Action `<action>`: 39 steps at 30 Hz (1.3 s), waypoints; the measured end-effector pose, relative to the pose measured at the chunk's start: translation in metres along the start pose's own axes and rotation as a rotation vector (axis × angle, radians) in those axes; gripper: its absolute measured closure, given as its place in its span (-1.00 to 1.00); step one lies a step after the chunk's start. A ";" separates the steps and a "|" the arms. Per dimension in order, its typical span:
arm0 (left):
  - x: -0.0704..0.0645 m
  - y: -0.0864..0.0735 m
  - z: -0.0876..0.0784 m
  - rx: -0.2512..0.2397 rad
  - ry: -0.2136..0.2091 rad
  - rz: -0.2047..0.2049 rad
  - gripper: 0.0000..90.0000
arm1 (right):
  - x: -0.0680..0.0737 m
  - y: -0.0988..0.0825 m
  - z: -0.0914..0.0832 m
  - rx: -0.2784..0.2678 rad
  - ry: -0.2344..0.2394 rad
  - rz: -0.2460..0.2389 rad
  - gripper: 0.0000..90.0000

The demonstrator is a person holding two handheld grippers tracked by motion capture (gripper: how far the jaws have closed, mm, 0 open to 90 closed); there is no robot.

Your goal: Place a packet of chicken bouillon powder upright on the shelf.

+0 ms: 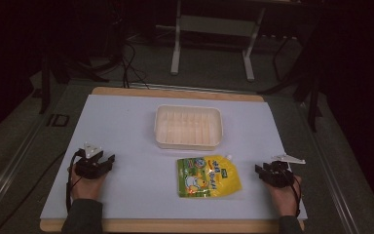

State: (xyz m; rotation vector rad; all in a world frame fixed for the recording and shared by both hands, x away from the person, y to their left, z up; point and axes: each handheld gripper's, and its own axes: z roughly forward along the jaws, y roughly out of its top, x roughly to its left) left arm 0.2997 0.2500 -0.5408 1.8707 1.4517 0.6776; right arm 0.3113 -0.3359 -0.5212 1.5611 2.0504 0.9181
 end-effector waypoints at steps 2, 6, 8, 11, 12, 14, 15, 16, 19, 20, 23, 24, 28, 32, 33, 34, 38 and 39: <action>0.001 0.000 0.000 0.002 0.006 -0.006 0.06 | 0.002 0.001 0.000 0.005 0.029 -0.001 0.29; -0.001 0.000 0.000 0.000 0.023 0.007 0.05 | 0.005 0.003 0.000 0.023 0.084 -0.023 0.25; -0.002 0.000 0.000 0.008 0.041 0.027 0.05 | 0.007 0.004 0.000 0.019 0.086 -0.037 0.25; -0.004 0.000 0.001 0.016 0.042 0.037 0.03 | 0.010 0.006 -0.002 0.010 0.095 -0.049 0.21; -0.003 0.000 0.001 0.015 0.042 0.038 0.03 | 0.011 0.005 -0.002 0.007 0.093 -0.049 0.18; -0.003 0.000 0.001 0.015 0.042 0.035 0.03 | 0.011 0.005 -0.003 0.003 0.086 -0.054 0.14; -0.003 0.000 0.001 0.016 0.042 0.032 0.03 | 0.011 0.004 -0.003 0.003 0.084 -0.052 0.13; -0.003 0.000 0.002 0.017 0.043 0.032 0.03 | 0.011 0.004 -0.003 0.000 0.088 -0.043 0.10; -0.003 0.000 0.002 0.019 0.045 0.032 0.04 | 0.009 0.004 -0.005 -0.019 0.097 -0.023 0.06; -0.003 0.000 0.002 0.018 0.046 0.031 0.04 | 0.008 0.005 -0.006 -0.021 0.108 -0.012 0.06; -0.002 0.000 0.002 0.019 0.040 0.026 0.05 | 0.006 0.005 -0.010 -0.032 0.142 0.009 0.06; -0.002 0.000 0.002 0.020 0.040 0.025 0.05 | 0.007 0.006 -0.013 -0.033 0.154 0.013 0.06; -0.002 0.000 0.002 0.021 0.040 0.027 0.05 | 0.008 0.006 -0.019 -0.043 0.190 0.022 0.04; -0.003 0.000 0.002 0.019 0.046 0.028 0.05 | 0.012 0.007 -0.023 -0.041 0.226 0.027 0.02; -0.003 0.000 0.002 0.019 0.046 0.027 0.05 | 0.014 0.008 -0.023 -0.037 0.238 0.031 0.02; -0.003 0.000 0.002 0.018 0.046 0.026 0.05 | 0.016 0.008 -0.024 -0.034 0.264 0.031 0.00; -0.002 0.000 0.001 0.009 0.046 0.013 0.05 | 0.021 0.007 -0.025 -0.024 0.288 0.027 -0.01; -0.001 -0.001 0.001 0.005 0.045 0.006 0.05 | 0.024 0.008 -0.025 -0.020 0.307 0.020 -0.03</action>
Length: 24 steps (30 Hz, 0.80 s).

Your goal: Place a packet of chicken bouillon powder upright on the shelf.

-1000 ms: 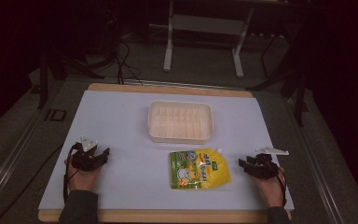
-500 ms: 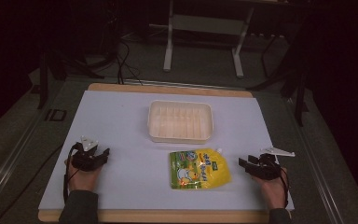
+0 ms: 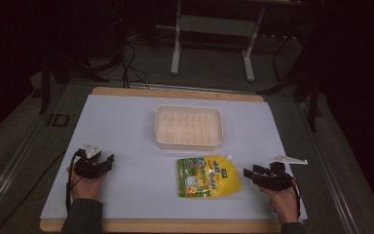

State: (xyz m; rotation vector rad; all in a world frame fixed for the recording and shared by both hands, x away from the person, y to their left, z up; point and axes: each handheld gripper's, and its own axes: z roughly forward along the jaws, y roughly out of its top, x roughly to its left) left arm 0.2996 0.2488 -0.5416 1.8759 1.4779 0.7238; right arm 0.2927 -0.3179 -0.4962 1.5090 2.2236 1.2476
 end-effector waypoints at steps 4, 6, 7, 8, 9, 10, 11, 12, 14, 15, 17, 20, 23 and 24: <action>0.000 0.000 0.000 -0.003 0.002 0.001 0.05 | 0.004 0.000 0.002 0.012 0.013 -0.010 -0.05; 0.000 0.000 0.000 -0.001 0.002 0.004 0.05 | 0.007 0.000 0.005 0.028 0.017 -0.016 -0.08; 0.000 0.000 0.000 0.000 0.004 0.003 0.05 | 0.008 0.000 0.006 0.036 0.021 -0.016 -0.10; 0.000 0.000 0.000 0.000 0.004 0.002 0.05 | 0.009 -0.001 0.008 0.048 0.028 -0.016 -0.11; 0.000 0.000 0.000 -0.001 0.004 -0.001 0.05 | 0.010 -0.002 0.011 0.060 0.032 -0.019 -0.14; 0.000 0.000 0.000 -0.001 0.003 -0.002 0.05 | 0.010 -0.002 0.011 0.060 0.032 -0.019 -0.14; 0.000 0.000 0.000 -0.001 0.002 -0.001 0.05 | 0.011 -0.002 0.013 0.066 0.038 -0.017 -0.15; 0.000 0.000 0.000 -0.002 0.002 0.000 0.05 | 0.012 -0.003 0.015 0.072 0.050 -0.012 -0.16; 0.000 0.000 -0.001 -0.002 0.002 0.006 0.05 | 0.012 -0.004 0.019 0.086 0.066 -0.003 -0.17; 0.000 0.000 -0.001 -0.001 0.003 0.009 0.04 | 0.013 -0.005 0.021 0.091 0.068 -0.002 -0.17; 0.000 0.000 0.000 0.001 0.003 0.006 0.05 | 0.013 -0.006 0.025 0.109 0.077 -0.001 -0.17; -0.001 0.000 0.000 0.003 0.004 0.007 0.05 | 0.015 -0.008 0.030 0.139 0.089 -0.005 -0.17; -0.001 0.000 0.000 0.003 0.006 0.016 0.05 | 0.015 -0.009 0.033 0.159 0.100 -0.002 -0.17; -0.002 0.000 0.000 0.003 0.006 0.017 0.05 | 0.014 -0.010 0.035 0.166 0.111 0.004 -0.17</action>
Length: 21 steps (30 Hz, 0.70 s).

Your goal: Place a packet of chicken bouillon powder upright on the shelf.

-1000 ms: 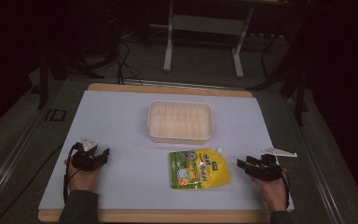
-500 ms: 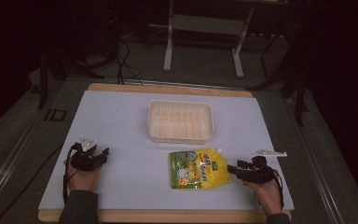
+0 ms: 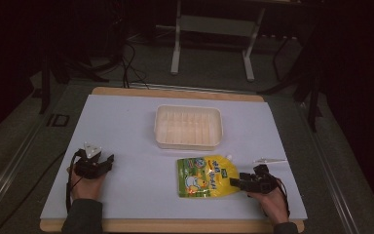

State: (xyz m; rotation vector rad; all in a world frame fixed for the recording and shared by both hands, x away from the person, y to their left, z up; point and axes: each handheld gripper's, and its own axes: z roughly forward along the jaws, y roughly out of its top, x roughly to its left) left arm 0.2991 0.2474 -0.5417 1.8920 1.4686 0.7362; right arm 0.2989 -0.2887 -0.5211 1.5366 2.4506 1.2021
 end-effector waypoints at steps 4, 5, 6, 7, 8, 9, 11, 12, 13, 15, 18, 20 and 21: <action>0.000 0.000 0.000 0.000 0.003 0.001 0.05 | 0.000 -0.001 0.005 0.010 0.035 0.019 -0.20; 0.000 0.000 0.000 0.001 0.002 0.001 0.05 | 0.000 0.000 0.005 0.011 0.038 0.021 -0.20; 0.000 0.000 0.000 0.001 0.003 0.001 0.05 | 0.000 0.000 0.006 0.010 0.040 0.019 -0.19; 0.000 0.000 0.000 0.002 0.003 0.000 0.05 | 0.000 0.000 0.007 0.008 0.040 0.017 -0.18; 0.000 0.000 0.000 0.002 0.004 0.001 0.05 | 0.001 0.000 0.007 0.013 0.053 0.015 -0.13; 0.000 0.000 0.000 0.000 0.004 0.000 0.05 | 0.001 0.000 0.007 0.013 0.053 0.015 -0.13; 0.000 0.000 0.000 0.001 0.005 0.001 0.05 | 0.002 0.001 0.009 0.018 0.062 0.011 -0.10; 0.000 0.000 0.000 0.001 0.005 0.001 0.05 | 0.003 0.001 0.010 0.020 0.063 0.012 -0.09; -0.001 0.000 0.000 0.002 0.006 0.002 0.05 | 0.002 0.002 0.011 0.021 0.070 0.009 -0.10; -0.001 0.000 0.000 0.002 0.007 0.003 0.05 | 0.001 0.006 0.014 0.028 0.097 0.021 -0.09; -0.001 0.000 0.000 0.003 0.008 0.003 0.05 | -0.001 0.007 0.015 0.030 0.115 0.038 -0.06; -0.001 0.000 0.001 0.005 0.010 0.005 0.04 | -0.002 0.007 0.016 0.030 0.140 0.056 0.02; -0.001 0.000 0.001 0.005 0.011 0.006 0.05 | -0.002 0.007 0.017 0.038 0.149 0.057 0.07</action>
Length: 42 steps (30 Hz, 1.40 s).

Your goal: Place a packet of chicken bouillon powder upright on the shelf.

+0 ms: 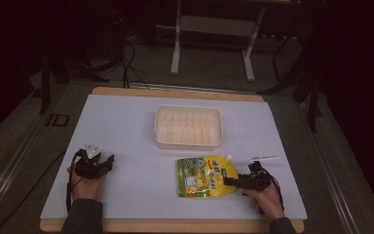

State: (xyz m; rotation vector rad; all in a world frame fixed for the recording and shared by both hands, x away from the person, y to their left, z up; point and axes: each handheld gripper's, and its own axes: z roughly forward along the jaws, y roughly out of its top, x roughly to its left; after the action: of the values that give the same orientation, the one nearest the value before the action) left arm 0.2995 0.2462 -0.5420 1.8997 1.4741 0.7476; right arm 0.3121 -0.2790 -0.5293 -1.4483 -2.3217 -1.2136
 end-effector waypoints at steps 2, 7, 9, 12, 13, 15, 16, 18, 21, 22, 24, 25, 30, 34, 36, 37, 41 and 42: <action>0.000 0.000 0.000 0.000 0.000 0.001 0.05 | 0.001 0.001 0.002 0.017 0.014 0.000 0.20; 0.000 0.000 0.000 -0.003 -0.001 -0.003 0.04 | 0.010 0.003 0.007 0.032 0.009 -0.030 0.55; 0.000 0.000 0.000 -0.005 -0.002 -0.003 0.04 | 0.012 0.005 0.005 0.019 0.020 -0.037 0.66; 0.000 0.000 -0.001 -0.004 -0.001 0.000 0.05 | 0.016 0.007 0.001 -0.007 0.033 -0.054 0.75; 0.000 0.000 -0.001 -0.004 -0.001 0.000 0.04 | 0.018 0.007 -0.001 -0.011 0.036 -0.063 0.77; 0.000 0.000 -0.001 -0.005 -0.002 -0.002 0.04 | 0.020 0.008 -0.004 -0.029 0.052 -0.067 0.80; 0.000 0.000 0.000 -0.005 -0.002 -0.002 0.04 | 0.021 0.009 -0.006 -0.037 0.064 -0.066 0.82; 0.000 0.000 -0.001 -0.004 -0.001 0.000 0.04 | 0.024 0.011 -0.008 -0.053 0.085 -0.064 0.85; 0.000 0.000 -0.001 -0.006 -0.001 0.001 0.04 | 0.028 0.016 -0.013 -0.085 0.148 -0.056 0.93; 0.000 0.000 -0.001 -0.007 -0.002 0.000 0.04 | 0.029 0.018 -0.013 -0.089 0.157 -0.062 0.96; 0.000 -0.001 -0.001 -0.010 -0.002 -0.002 0.04 | 0.034 0.023 -0.014 -0.095 0.170 -0.072 0.99; 0.000 -0.001 -0.001 -0.010 -0.003 -0.003 0.05 | 0.037 0.026 -0.015 -0.095 0.173 -0.082 0.99; 0.000 -0.001 -0.001 -0.012 -0.004 -0.006 0.04 | 0.053 0.039 -0.017 -0.095 0.185 -0.132 1.00; 0.000 -0.001 -0.001 -0.013 -0.004 -0.007 0.04 | 0.064 0.046 -0.017 -0.104 0.205 -0.148 1.00; 0.000 -0.001 -0.001 -0.012 -0.003 -0.005 0.04 | 0.068 0.047 -0.016 -0.116 0.222 -0.149 1.00; 0.000 -0.001 -0.001 -0.012 -0.004 -0.005 0.04 | 0.070 0.048 -0.016 -0.123 0.227 -0.155 1.00; 0.000 -0.001 -0.001 -0.013 -0.003 -0.006 0.04 | 0.078 0.052 -0.014 -0.132 0.249 -0.169 1.00; 0.000 -0.001 -0.001 -0.013 -0.002 -0.007 0.04 | 0.080 0.053 -0.014 -0.132 0.256 -0.174 1.00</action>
State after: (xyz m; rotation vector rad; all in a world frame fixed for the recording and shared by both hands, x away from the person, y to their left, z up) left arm 0.2983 0.2461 -0.5419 1.8848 1.4701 0.7499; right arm 0.3098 -0.2227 -0.4504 -1.0672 -2.2649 -1.5250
